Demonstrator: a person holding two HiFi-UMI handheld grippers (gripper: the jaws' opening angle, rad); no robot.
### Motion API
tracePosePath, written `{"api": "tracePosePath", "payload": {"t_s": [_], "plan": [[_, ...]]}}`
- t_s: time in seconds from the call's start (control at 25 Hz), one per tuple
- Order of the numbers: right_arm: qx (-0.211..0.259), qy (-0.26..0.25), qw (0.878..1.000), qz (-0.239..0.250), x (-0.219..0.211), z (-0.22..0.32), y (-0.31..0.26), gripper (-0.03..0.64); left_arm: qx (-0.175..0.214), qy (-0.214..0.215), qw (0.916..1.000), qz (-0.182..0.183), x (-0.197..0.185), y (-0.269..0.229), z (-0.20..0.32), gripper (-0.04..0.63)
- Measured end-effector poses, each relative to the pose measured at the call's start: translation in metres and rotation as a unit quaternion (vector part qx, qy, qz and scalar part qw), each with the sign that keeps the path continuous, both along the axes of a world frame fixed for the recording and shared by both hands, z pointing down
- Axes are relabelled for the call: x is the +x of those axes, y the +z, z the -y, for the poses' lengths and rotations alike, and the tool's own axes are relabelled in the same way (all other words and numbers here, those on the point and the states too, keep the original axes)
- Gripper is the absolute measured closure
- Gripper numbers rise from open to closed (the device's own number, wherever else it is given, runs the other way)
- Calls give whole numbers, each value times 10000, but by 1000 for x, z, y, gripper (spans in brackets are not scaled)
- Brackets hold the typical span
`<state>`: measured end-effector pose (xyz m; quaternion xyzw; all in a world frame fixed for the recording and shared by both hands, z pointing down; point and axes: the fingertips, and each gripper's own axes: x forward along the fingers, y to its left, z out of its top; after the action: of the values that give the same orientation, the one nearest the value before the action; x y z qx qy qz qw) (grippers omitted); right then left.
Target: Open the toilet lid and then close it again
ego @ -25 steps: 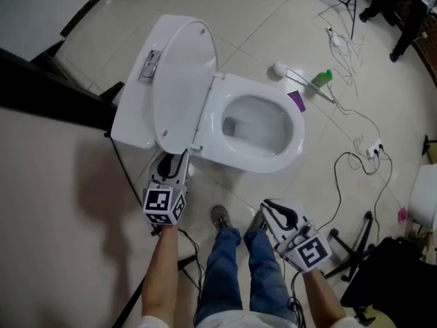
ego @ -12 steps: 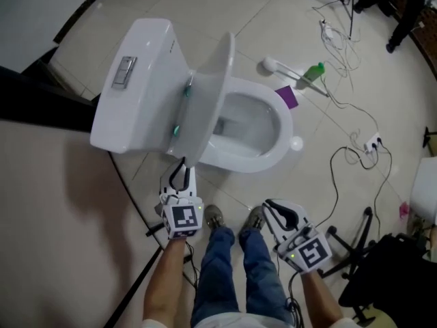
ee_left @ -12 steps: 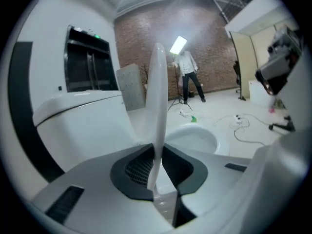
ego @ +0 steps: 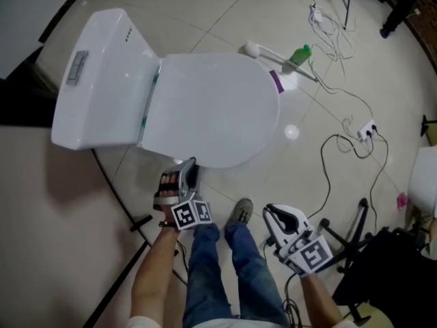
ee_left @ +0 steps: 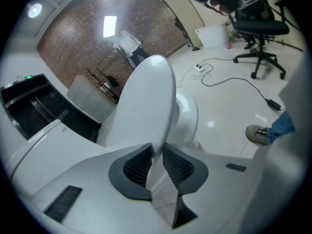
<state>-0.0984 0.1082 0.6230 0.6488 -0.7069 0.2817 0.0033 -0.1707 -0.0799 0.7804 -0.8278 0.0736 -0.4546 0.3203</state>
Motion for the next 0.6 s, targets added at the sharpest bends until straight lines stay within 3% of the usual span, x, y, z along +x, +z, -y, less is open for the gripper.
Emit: {"api": "tracePosePath", "payload": {"t_s": [0.24, 0.44, 0.6], "plan": [[-124, 10, 9998, 153, 11, -22, 17, 584, -147, 522, 9947, 872, 1, 44, -8, 532], [-105, 20, 9998, 163, 15, -26, 18, 584, -672, 672, 9808, 1706, 6, 64, -15, 537], [-102, 17, 9999, 137, 17, -28, 18, 584, -721, 810, 9765, 1860, 5, 65, -15, 533]]}}
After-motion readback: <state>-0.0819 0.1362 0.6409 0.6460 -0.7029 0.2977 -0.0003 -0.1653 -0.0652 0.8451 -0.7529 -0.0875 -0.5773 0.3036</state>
